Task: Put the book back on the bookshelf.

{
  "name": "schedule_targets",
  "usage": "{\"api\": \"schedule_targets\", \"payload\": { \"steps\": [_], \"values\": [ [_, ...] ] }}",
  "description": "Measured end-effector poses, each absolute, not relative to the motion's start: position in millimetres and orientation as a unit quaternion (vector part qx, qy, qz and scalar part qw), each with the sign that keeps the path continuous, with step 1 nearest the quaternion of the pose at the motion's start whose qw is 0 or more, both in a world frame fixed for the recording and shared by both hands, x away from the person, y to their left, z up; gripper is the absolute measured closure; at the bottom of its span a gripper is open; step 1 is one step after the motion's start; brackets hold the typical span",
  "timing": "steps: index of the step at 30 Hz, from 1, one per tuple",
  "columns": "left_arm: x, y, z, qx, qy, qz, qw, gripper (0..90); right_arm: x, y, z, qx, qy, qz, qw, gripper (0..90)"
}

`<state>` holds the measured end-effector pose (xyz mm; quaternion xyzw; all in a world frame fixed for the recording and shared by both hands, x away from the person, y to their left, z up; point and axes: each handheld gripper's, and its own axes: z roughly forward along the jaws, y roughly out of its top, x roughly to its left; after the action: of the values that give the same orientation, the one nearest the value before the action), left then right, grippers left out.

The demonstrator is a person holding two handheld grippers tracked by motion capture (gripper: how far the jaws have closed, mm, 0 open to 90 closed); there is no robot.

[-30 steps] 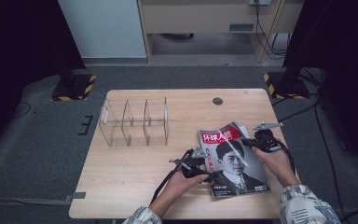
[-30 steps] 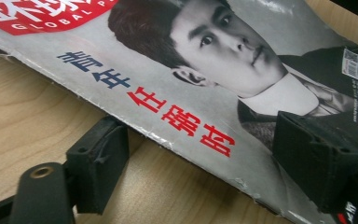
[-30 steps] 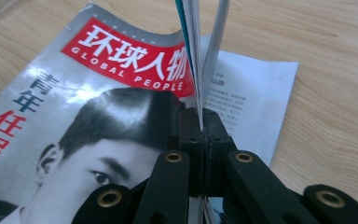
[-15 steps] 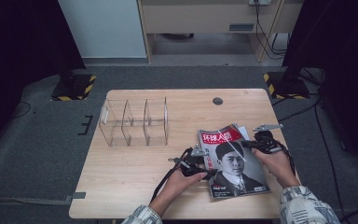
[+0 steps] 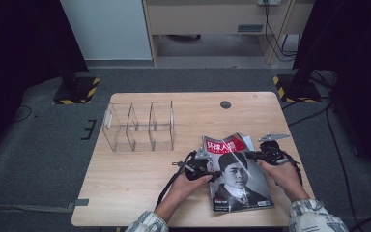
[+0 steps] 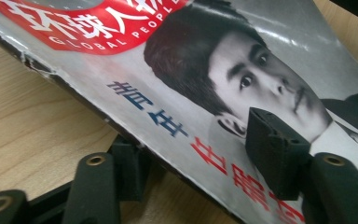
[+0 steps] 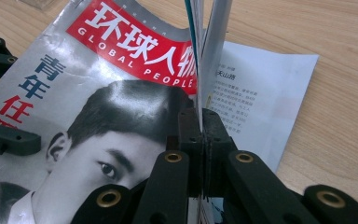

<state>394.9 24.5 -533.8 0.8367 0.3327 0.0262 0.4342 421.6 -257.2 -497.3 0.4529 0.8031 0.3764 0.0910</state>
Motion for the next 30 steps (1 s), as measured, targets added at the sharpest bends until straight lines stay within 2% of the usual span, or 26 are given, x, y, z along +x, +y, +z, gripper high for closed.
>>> {"api": "schedule_targets", "payload": {
  "steps": [2,5,11,15,19,30],
  "values": [
    [395.1,24.9,-533.8,0.837,0.333,0.027,0.434,46.8,421.9,-258.8,-498.3,0.453,0.802,0.376,0.094,80.8],
    [395.9,25.4,-533.9,0.835,0.336,0.027,0.435,49.5,423.0,-259.5,-502.6,0.456,0.803,0.369,0.107,59.5],
    [397.5,25.7,-533.0,0.839,0.334,0.025,0.43,51.7,423.0,-262.1,-512.1,0.46,0.809,0.343,0.131,36.9],
    [398.0,25.4,-532.9,0.839,0.334,0.024,0.429,52.4,421.4,-266.3,-515.9,0.47,0.807,0.332,0.13,33.5],
    [399.4,25.9,-532.9,0.838,0.335,0.021,0.43,53.6,421.0,-266.6,-521.6,0.473,0.811,0.325,0.116,33.7],
    [402.8,28.4,-531.7,0.839,0.337,0.024,0.427,54.9,417.3,-263.4,-518.6,0.466,0.813,0.325,0.125,39.9]
  ]
}}
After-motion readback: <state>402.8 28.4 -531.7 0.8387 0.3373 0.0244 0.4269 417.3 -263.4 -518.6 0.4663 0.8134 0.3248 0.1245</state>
